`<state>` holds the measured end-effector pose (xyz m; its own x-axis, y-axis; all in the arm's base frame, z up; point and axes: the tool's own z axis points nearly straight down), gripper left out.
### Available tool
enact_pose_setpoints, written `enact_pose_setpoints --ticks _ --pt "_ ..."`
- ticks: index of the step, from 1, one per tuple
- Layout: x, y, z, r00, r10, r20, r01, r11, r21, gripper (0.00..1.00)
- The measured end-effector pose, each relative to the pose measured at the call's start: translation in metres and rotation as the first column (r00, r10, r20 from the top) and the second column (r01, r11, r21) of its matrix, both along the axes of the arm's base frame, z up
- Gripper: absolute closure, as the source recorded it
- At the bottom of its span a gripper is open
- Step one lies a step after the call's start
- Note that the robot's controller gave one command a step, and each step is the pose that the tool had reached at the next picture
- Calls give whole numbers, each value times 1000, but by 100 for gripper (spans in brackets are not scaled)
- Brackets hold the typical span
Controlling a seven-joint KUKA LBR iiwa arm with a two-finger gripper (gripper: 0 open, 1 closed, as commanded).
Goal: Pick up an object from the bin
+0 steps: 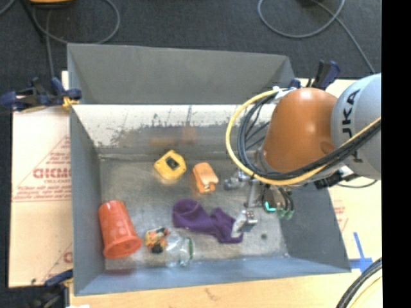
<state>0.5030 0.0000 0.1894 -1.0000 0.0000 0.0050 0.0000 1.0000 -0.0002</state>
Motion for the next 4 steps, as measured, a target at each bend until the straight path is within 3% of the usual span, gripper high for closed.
enact_pose_setpoints --ticks 1,2,3,4 --pt "2 0 4 1000 0 8 0 1000 0 0" --pt "14 25 -110 991 135 12 -135 991 -3 100" --pt "20 26 -109 990 134 41 -134 991 -3 0" --pt "9 25 -112 991 135 -7 -135 991 0 100"
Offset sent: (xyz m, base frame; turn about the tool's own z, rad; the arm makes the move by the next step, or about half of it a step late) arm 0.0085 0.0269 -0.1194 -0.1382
